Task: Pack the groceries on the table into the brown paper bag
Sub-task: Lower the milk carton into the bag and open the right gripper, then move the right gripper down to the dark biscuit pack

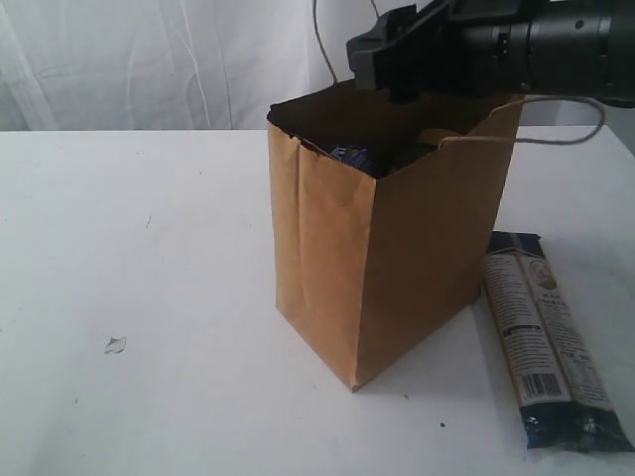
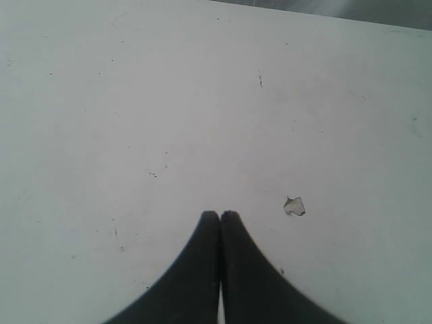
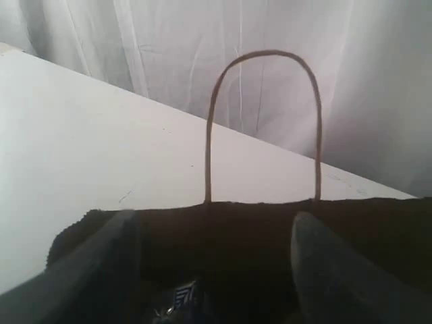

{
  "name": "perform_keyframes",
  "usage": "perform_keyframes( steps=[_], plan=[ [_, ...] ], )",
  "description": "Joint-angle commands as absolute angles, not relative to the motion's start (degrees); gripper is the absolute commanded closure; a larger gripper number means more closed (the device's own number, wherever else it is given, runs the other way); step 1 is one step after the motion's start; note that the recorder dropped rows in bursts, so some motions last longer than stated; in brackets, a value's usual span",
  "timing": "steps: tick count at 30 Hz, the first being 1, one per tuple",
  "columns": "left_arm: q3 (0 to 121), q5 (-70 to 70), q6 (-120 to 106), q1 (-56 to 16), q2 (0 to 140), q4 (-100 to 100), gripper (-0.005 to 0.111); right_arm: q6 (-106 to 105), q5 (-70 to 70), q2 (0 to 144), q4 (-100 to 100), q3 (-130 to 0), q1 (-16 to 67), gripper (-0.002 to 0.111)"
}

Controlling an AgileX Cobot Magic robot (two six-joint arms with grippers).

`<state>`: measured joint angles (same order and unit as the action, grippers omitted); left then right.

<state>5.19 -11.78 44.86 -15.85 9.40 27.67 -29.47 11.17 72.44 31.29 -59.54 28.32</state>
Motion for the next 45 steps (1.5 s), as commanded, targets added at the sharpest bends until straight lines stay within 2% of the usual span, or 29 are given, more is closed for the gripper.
perform_keyframes(
  steps=[1,7,12,20,23,27,30,32,37,43,45],
  plan=[
    [4.78,-11.61,45.05,-16.09,9.16,27.88,0.107,-29.66,8.0,69.37,31.03,-59.91,27.87,0.064],
    [4.78,-11.61,45.05,-16.09,9.16,27.88,0.107,-35.44,0.0,63.26,30.84,-59.91,27.87,0.092],
    [4.78,-11.61,45.05,-16.09,9.16,27.88,0.107,-48.98,-2.91,60.08,30.84,-59.91,27.85,0.103],
    [4.78,-11.61,45.05,-16.09,9.16,27.88,0.107,-50.93,-6.73,58.98,32.57,-59.91,22.64,0.103],
    [4.78,-11.61,45.05,-16.09,9.16,27.88,0.107,-50.79,-10.83,58.98,41.08,-59.66,18.35,0.103],
    [4.78,-11.61,45.05,-16.09,9.16,27.88,0.107,-51.45,-23.9,58.98,58.62,-56.89,13.21,0.103],
    [4.78,-11.61,45.05,-16.09,9.16,27.88,0.107,-59.28,-29.07,58.98,70.56,-54.52,10.0,0.105],
    [4.78,-11.61,45.05,-16.09,9.16,27.88,0.107,-68.41,-26.57,59.09,76.99,-53.16,7.71,0.108],
    [4.78,-11.61,45.05,-16.09,9.16,27.88,0.107,-95.53,-8.05,62.03,99.95,-49.41,2.63,0.108],
    [4.78,-11.61,45.05,-16.09,9.16,27.88,0.107,-92.09,-2.93,69.04,99.95,-45.8,2.08,0.108],
    [4.78,-11.61,45.05,-16.09,9.16,27.88,0.107,-84.04,-4.1,69.74,99.95,-45.46,2.08,0.108]
  ],
)
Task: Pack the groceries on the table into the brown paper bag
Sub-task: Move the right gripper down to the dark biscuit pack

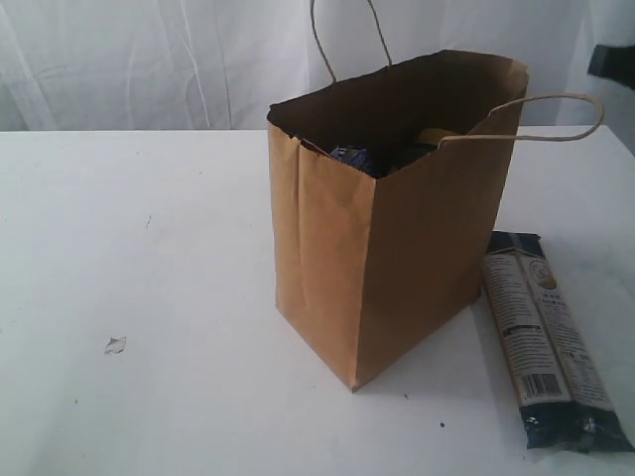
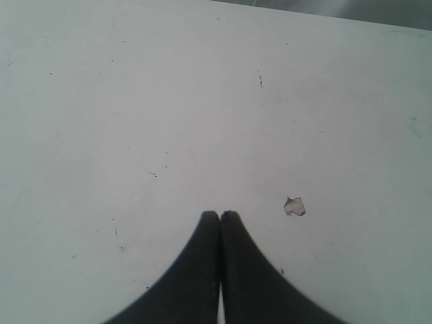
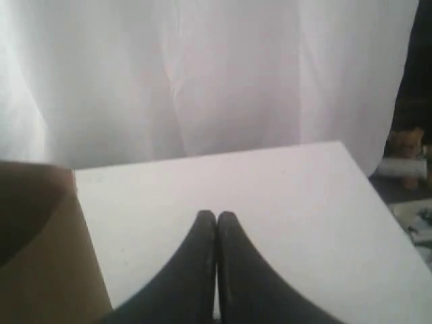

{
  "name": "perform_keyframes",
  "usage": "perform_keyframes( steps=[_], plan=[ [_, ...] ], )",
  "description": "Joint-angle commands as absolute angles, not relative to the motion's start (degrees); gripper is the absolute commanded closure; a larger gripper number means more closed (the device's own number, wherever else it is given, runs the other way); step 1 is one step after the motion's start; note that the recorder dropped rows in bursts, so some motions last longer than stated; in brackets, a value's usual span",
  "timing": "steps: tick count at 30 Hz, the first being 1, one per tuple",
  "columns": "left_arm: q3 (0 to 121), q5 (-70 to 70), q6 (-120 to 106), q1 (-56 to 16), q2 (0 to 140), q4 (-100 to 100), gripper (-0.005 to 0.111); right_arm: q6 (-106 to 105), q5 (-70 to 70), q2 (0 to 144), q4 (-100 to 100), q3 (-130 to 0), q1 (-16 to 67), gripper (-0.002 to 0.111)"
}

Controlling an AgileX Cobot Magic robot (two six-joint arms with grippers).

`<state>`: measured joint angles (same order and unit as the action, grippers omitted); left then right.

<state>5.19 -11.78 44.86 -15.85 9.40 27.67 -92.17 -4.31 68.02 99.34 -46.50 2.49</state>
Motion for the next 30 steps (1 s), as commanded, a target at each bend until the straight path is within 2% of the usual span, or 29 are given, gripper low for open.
perform_keyframes(
  steps=[1,7,8,11,14,17,22,25,30],
  plan=[
    [4.78,-11.61,45.05,-16.09,9.16,27.88,0.107,-77.54,-5.9,69.74,99.95,-45.46,2.08,0.108],
    [4.78,-11.61,45.05,-16.09,9.16,27.88,0.107,-16.51,-18.15,69.62,99.02,-43.23,1.14,0.108],
    [4.78,-11.61,45.05,-16.09,9.16,27.88,0.107,-8.94,-17.77,69.74,94.66,-42.43,0.53,0.108],
    [4.78,-11.61,45.05,-16.09,9.16,27.88,0.107,5.66,-16.24,70.11,64.42,-41.27,-1.01,0.108],
    [4.78,-11.61,45.05,-16.09,9.16,27.88,0.107,8.84,-8.5,70.52,34.64,-41.89,-4.2,0.108],
    [4.78,-11.61,45.05,-16.09,9.16,27.88,0.107,8.77,6.08,72.4,24.93,-44.46,-8.87,0.108],
    [4.78,-11.61,45.05,-16.09,9.16,27.88,0.107,-14.32,26.69,77.0,20.43,-48.87,-12.78,0.108],
    [4.78,-11.61,45.05,-16.09,9.16,27.88,0.107,-20.69,40.78,79.5,20.32,-51.27,-12.8,0.108],
    [4.78,-11.61,45.05,-16.09,9.16,27.88,0.107,-20.84,46.69,81.07,21.89,-52.84,-10.15,0.108]
  ],
)
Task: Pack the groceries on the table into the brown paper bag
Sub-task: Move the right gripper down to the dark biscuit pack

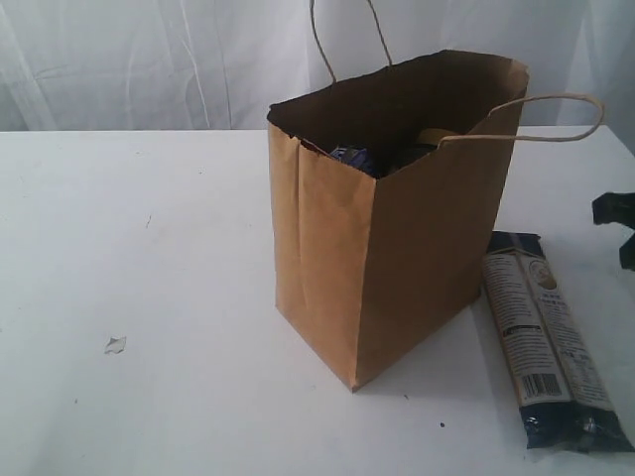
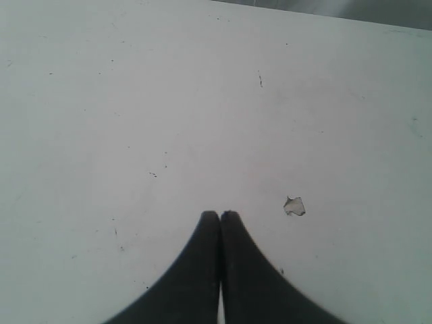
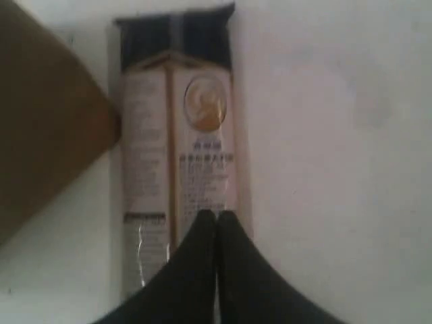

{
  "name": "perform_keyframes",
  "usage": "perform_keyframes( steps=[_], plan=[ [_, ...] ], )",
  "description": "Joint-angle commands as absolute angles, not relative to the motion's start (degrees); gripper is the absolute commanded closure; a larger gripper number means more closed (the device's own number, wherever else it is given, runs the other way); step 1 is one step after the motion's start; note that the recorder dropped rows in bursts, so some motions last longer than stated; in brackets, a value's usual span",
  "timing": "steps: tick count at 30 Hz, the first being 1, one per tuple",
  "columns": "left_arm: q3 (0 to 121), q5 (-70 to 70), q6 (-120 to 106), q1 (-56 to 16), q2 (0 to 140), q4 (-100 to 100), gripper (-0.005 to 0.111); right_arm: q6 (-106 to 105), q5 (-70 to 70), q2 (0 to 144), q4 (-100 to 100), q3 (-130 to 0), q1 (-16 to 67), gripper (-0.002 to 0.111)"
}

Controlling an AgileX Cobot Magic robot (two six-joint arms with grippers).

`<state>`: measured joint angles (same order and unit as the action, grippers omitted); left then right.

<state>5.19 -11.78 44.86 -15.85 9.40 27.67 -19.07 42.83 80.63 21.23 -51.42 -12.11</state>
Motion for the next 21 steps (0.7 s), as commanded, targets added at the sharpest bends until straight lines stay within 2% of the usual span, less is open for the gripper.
perform_keyframes(
  steps=[1,4,6,9,10,13,15,21],
  plan=[
    [4.78,-11.61,45.05,-16.09,9.16,27.88,0.107,-20.84,46.59,81.07,23.15,-53.13,-9.09,0.108],
    [4.78,-11.61,45.05,-16.09,9.16,27.88,0.107,-23.84,45.96,81.07,23.89,-54.17,-5.29,0.104],
    [4.78,-11.61,45.05,-16.09,9.16,27.88,0.107,-27.43,44.56,81.45,23.56,-54.19,-3.11,0.093],
    [4.78,-11.61,45.05,-16.09,9.16,27.88,0.107,-28.25,42.75,83.43,22.08,-54.19,-1.06,0.066],
    [4.78,-11.61,45.05,-16.09,9.16,27.88,0.107,-28.25,42.21,84.79,21.86,-54.19,-0.94,0.05],
    [4.78,-11.61,45.05,-16.09,9.16,27.88,0.107,-28.0,39.74,88.13,21.72,-54.19,-0.7,0.017],
    [4.78,-11.61,45.05,-16.09,9.16,27.88,0.107,-28.0,39.49,89.61,21.59,-54.19,-0.69,0.005],
    [4.78,-11.61,45.05,-16.09,9.16,27.88,0.107,-28.28,37.66,90.58,22.01,-54.19,-0.69,0.003]
  ],
)
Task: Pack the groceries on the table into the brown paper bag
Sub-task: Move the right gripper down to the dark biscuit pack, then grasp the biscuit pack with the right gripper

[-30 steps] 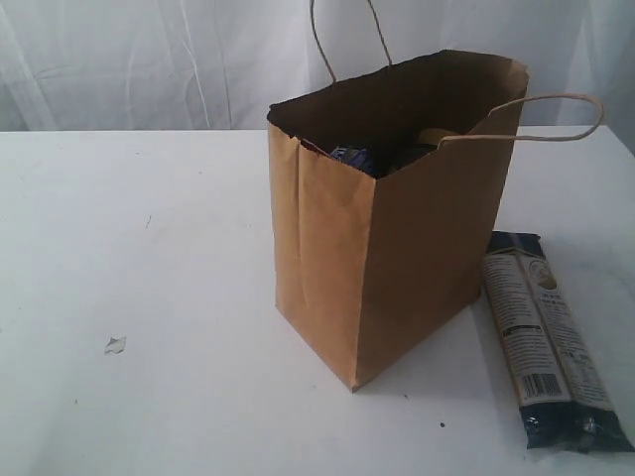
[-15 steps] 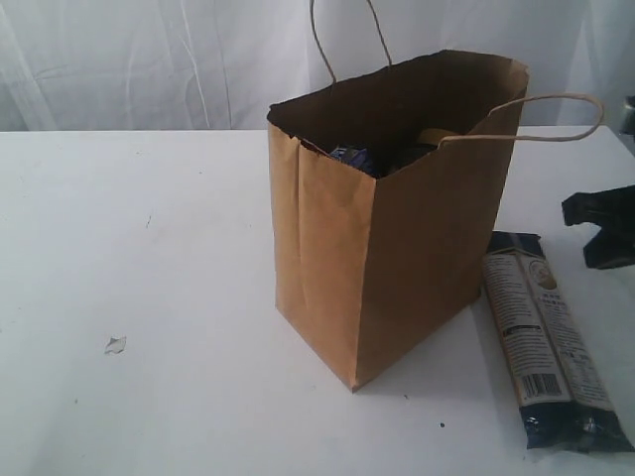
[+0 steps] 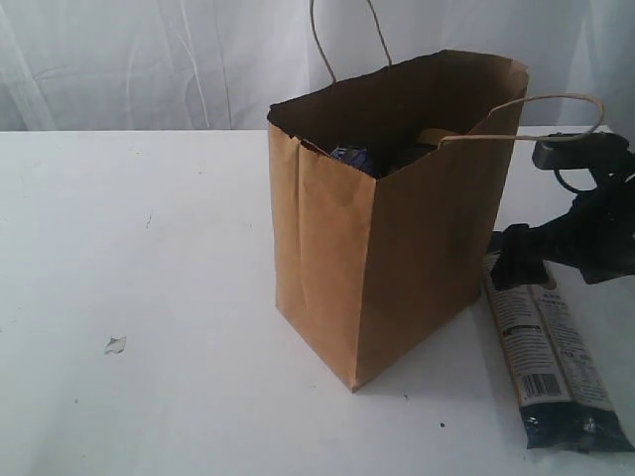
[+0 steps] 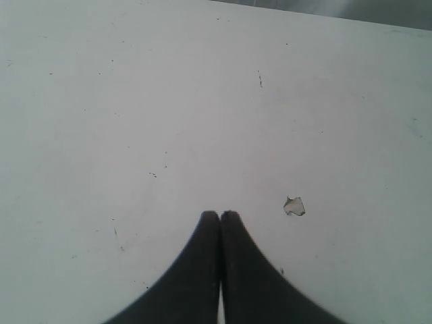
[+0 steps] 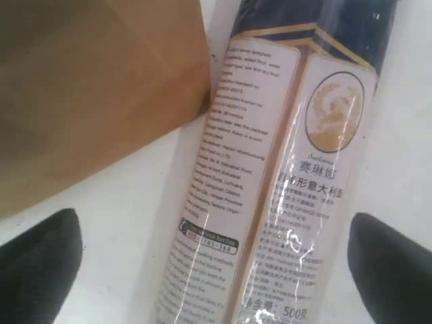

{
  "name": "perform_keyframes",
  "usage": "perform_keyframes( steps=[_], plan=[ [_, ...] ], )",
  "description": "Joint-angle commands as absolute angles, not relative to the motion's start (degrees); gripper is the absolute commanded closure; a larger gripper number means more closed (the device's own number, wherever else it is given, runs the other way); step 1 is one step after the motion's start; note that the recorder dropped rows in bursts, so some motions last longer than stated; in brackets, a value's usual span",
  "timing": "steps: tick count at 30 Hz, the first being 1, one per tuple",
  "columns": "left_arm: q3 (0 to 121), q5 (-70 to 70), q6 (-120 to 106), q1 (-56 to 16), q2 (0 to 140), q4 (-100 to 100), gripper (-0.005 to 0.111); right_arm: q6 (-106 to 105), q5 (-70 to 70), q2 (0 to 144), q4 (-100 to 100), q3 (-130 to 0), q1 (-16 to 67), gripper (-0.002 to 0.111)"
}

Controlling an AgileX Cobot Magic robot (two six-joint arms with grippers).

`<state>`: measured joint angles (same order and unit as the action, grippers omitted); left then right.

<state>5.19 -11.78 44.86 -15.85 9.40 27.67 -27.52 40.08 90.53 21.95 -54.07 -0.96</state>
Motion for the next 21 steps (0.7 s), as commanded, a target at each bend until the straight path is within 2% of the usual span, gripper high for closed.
perform_keyframes(
  steps=[1,9,21],
  plan=[
    [4.78,-11.61,45.05,-16.09,9.16,27.88,0.107,-28.28,36.63,90.58,22.41,-54.19,-0.69,0.003],
    [4.78,-11.61,45.05,-16.09,9.16,27.88,0.107,-28.28,34.32,90.98,23.72,-54.19,-0.69,0.003],
    [4.78,-11.61,45.05,-16.09,9.16,27.88,0.107,-31.03,28.51,100.94,21.96,-57.49,-0.69,0.003]
  ],
)
